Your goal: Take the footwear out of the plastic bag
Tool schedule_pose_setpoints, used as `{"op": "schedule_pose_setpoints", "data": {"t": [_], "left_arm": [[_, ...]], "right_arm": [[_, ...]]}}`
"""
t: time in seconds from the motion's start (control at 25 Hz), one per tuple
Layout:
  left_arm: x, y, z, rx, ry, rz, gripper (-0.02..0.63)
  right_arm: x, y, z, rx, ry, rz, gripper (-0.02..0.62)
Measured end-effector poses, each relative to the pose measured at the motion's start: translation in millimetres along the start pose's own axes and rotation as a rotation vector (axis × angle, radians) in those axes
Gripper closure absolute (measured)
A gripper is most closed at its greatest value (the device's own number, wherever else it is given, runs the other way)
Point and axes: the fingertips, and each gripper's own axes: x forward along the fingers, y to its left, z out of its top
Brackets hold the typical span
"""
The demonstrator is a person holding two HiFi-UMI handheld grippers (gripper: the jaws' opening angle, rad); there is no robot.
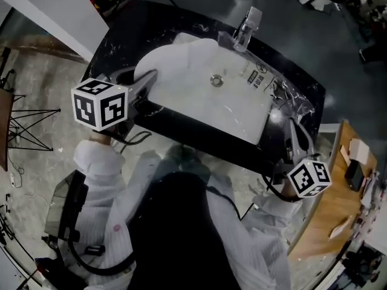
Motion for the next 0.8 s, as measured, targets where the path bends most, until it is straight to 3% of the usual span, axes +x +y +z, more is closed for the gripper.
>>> {"op": "schedule_pose_setpoints", "data": {"t": [0.08, 0.2, 0.44, 0.8], "left_arm": [[8, -3, 9, 0.032, -0.036, 0.065, 0.525], [18, -10, 14, 0.028, -0.067, 0.103, 0.525], [27, -17, 15, 0.077, -0.063, 0.174, 0.523], [24, -23, 17, 0.126, -0.063, 0.177, 0.523]], "right_arm": [[9, 10, 16, -0.054, -0.067, -0.052, 0.581], [19, 32, 27, -0.060, -0.130, -0.069, 0.581], [39, 58, 21, -0.086, -0.147, -0.084, 0.581], [47, 68, 25, -0.133, -0.149, -0.088, 0.581]]}}
